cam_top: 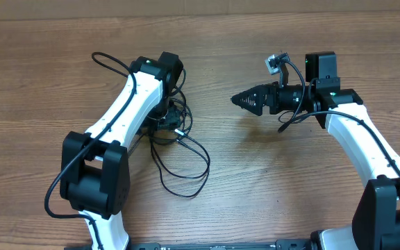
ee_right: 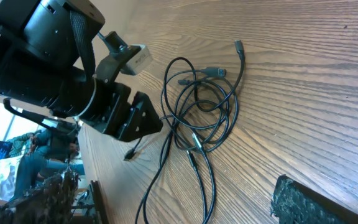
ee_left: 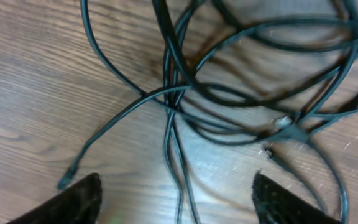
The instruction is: Untangle cables
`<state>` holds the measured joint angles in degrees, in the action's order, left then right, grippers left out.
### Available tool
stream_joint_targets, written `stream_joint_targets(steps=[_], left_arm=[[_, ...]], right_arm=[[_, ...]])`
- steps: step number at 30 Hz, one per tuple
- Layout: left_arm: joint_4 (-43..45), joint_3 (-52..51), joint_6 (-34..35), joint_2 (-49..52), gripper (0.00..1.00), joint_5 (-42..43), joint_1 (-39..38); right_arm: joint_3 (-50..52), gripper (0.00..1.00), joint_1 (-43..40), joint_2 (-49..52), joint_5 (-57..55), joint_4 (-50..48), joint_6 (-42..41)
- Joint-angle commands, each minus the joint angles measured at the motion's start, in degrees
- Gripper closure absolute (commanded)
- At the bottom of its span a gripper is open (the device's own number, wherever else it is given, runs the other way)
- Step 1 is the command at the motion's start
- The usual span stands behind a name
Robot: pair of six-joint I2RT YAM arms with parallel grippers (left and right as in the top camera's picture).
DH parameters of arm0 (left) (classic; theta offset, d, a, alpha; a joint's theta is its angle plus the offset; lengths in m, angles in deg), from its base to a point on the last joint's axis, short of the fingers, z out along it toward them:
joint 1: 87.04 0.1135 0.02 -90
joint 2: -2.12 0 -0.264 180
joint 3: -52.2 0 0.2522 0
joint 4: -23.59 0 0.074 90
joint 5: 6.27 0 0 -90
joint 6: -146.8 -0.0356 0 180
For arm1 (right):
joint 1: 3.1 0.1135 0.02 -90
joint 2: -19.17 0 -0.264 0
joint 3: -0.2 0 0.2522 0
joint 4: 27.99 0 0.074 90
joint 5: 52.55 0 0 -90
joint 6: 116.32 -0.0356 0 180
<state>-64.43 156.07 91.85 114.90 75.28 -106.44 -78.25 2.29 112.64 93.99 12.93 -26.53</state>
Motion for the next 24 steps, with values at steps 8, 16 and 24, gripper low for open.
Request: stream_joint_targets(steps=[8, 16, 24], left_arm=[[2.93, 0.20, 14.45, 1.03, 0.20, -0.76, 0.15], [10.32, -3.08, 19.67, 1.14, 0.25, -0.79, 0.15], [13.25, -4.83, 19.65, 1.25, 0.25, -2.84, 0.09]], right_arm=[[-1.29, 0.00, 0.15, -1.53, -0.17, 0.04, 0.24], [-1.27, 0.00, 0.15, -1.53, -0.17, 0.44, 0.26], [-1.27, 0.00, 0.15, -1.53, -0.17, 0.63, 0.26]])
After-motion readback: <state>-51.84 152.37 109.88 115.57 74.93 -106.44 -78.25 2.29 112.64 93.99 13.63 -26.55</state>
